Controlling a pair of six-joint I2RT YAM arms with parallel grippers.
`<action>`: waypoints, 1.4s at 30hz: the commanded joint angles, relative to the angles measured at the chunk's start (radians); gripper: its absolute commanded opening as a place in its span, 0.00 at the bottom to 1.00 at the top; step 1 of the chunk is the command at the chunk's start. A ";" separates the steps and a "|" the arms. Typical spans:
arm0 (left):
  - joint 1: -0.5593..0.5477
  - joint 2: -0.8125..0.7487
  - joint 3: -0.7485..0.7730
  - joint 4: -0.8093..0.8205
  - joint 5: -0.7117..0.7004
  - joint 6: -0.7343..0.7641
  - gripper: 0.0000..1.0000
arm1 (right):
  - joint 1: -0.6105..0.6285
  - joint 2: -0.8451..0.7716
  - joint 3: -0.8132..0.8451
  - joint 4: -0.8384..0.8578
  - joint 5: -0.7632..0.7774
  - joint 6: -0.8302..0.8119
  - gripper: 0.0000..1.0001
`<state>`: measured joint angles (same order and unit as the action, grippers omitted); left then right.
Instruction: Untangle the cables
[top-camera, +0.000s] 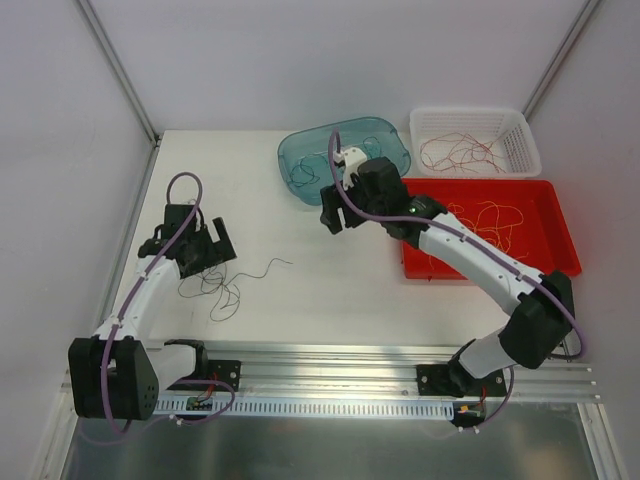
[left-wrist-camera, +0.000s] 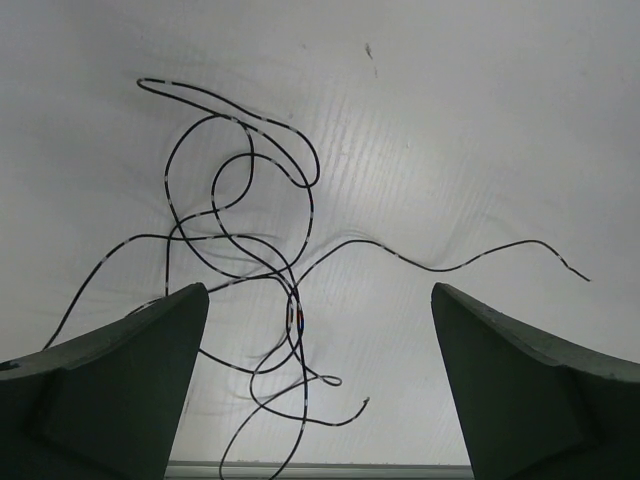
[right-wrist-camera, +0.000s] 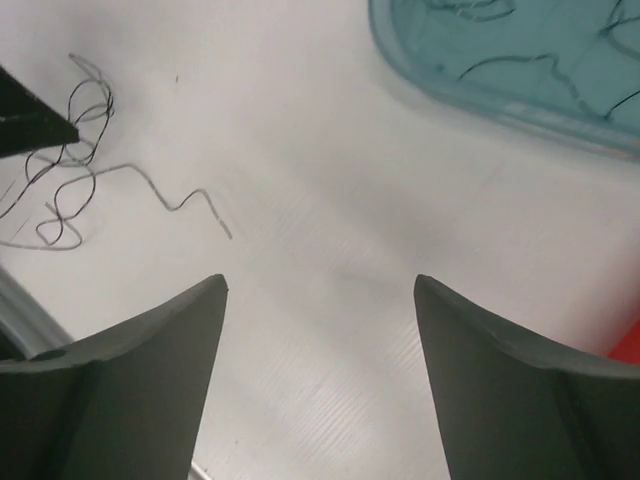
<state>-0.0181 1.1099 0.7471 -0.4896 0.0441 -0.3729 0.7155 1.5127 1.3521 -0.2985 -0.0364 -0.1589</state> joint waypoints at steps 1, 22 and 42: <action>0.003 -0.048 -0.054 -0.064 0.039 -0.083 0.94 | 0.039 -0.091 -0.117 0.004 -0.057 0.128 0.81; -0.393 -0.062 0.435 -0.188 0.098 -0.221 0.06 | 0.125 -0.563 -0.482 -0.020 0.102 0.199 0.83; -0.479 0.077 1.078 -0.187 0.330 -0.193 0.07 | 0.125 -0.603 -0.341 -0.057 0.059 0.128 0.84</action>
<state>-0.4854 1.1812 1.7626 -0.6823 0.3199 -0.5808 0.8394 0.8772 0.9722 -0.3866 0.0483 -0.0132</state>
